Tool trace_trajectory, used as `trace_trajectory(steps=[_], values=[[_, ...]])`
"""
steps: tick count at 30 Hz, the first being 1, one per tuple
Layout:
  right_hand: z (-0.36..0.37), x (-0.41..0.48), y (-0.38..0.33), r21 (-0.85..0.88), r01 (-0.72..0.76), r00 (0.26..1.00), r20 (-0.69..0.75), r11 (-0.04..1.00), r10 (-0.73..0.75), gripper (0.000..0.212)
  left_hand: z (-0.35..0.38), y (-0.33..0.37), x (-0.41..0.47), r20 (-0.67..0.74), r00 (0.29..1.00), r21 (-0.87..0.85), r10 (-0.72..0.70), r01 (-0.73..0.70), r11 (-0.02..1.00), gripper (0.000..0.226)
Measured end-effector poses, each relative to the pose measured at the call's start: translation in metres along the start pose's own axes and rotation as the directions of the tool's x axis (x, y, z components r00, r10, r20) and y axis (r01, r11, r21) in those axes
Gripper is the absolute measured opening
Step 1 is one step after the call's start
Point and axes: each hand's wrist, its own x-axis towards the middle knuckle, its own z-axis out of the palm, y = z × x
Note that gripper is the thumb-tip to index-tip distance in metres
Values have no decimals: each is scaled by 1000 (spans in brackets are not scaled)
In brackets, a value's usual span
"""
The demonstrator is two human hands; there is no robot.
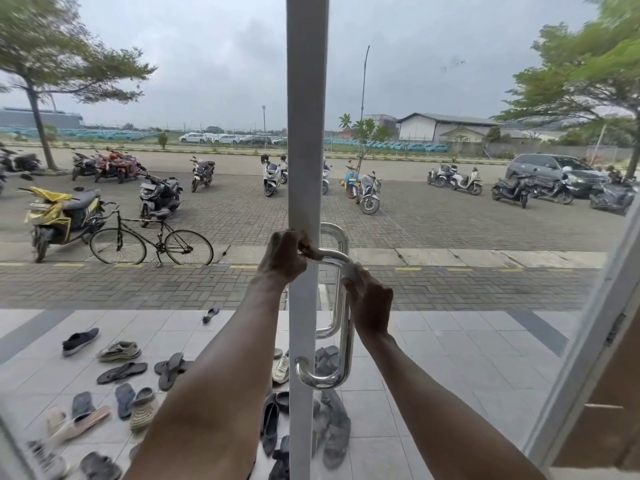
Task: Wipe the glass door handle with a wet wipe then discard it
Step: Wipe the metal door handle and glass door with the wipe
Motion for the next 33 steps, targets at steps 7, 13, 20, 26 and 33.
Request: trace_trajectory(steps=[7,13,20,26,33], values=[[1,-12,0,37,-237,970,74,971,233,14,8,0,-6,-112,993,-22,20,-22,1000,30],[-2,25,-18,-22,-96,992,83,995,97,7,10,-3,-7,-122,991,13,57,-56,998,24],[4,-6,-1,4,-151,989,-1,989,151,14,14,-6,-10,-154,985,2,75,-76,997,25],[6,-24,5,62,-317,941,146,946,306,16,17,-9,-9,-164,983,2,76,-77,997,23],[4,16,-9,29,-131,991,25,991,131,17,23,-13,-12,-212,970,42,115,-108,993,24]])
